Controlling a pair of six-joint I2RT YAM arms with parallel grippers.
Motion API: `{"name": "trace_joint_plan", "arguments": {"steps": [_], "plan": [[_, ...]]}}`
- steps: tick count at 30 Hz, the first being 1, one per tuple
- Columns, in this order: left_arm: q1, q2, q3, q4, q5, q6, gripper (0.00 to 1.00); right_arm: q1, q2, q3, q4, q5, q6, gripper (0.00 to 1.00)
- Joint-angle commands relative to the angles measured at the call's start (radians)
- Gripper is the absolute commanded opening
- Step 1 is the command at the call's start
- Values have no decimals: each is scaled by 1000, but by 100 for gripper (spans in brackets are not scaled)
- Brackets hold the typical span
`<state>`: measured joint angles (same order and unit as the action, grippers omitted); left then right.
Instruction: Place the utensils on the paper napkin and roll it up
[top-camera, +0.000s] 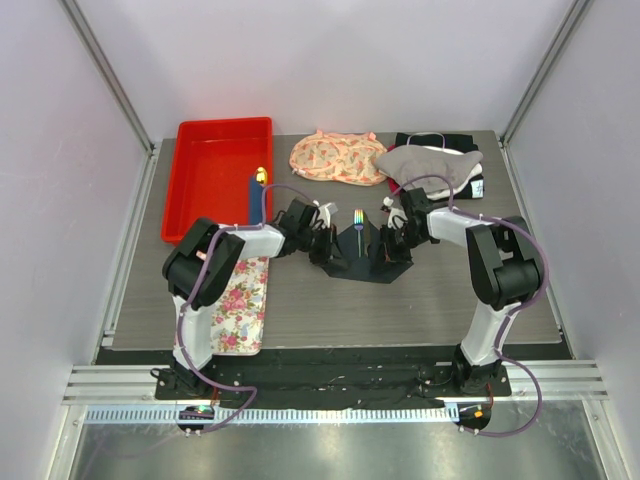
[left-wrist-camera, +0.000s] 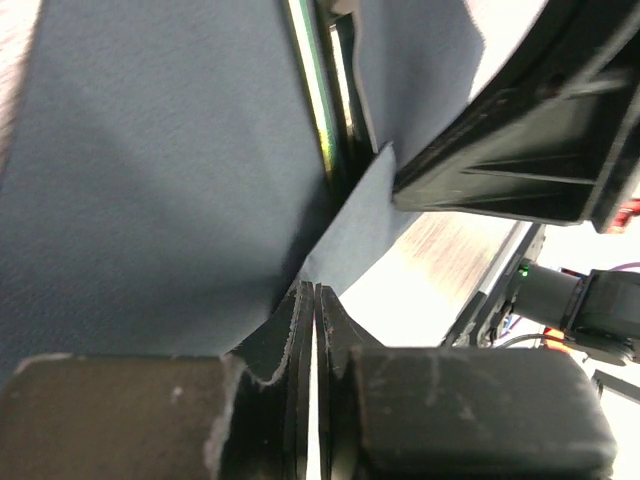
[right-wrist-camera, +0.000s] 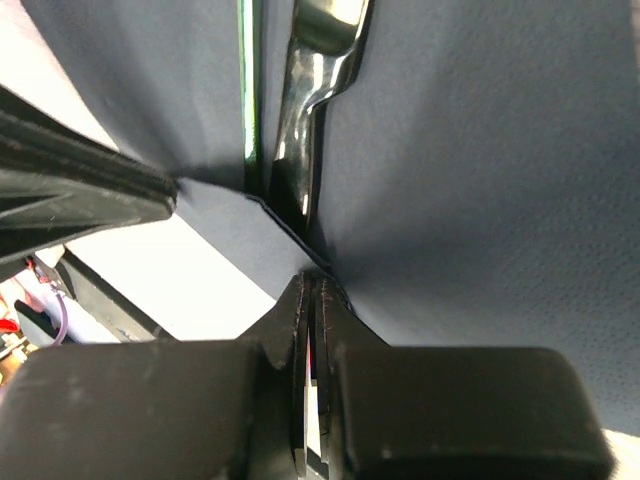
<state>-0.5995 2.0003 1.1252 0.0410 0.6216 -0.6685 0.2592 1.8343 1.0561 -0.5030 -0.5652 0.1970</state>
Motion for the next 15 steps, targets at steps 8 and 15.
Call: {"name": "trace_joint_plan", "arguments": {"steps": [8, 15], "plan": [[-16, -57, -2, 66, 21, -17, 10, 2, 22, 5, 38, 27, 24, 1], [-16, -18, -11, 46, -19, -13, 7, 14, 14, 4, 34, 67, 19, 1]]}}
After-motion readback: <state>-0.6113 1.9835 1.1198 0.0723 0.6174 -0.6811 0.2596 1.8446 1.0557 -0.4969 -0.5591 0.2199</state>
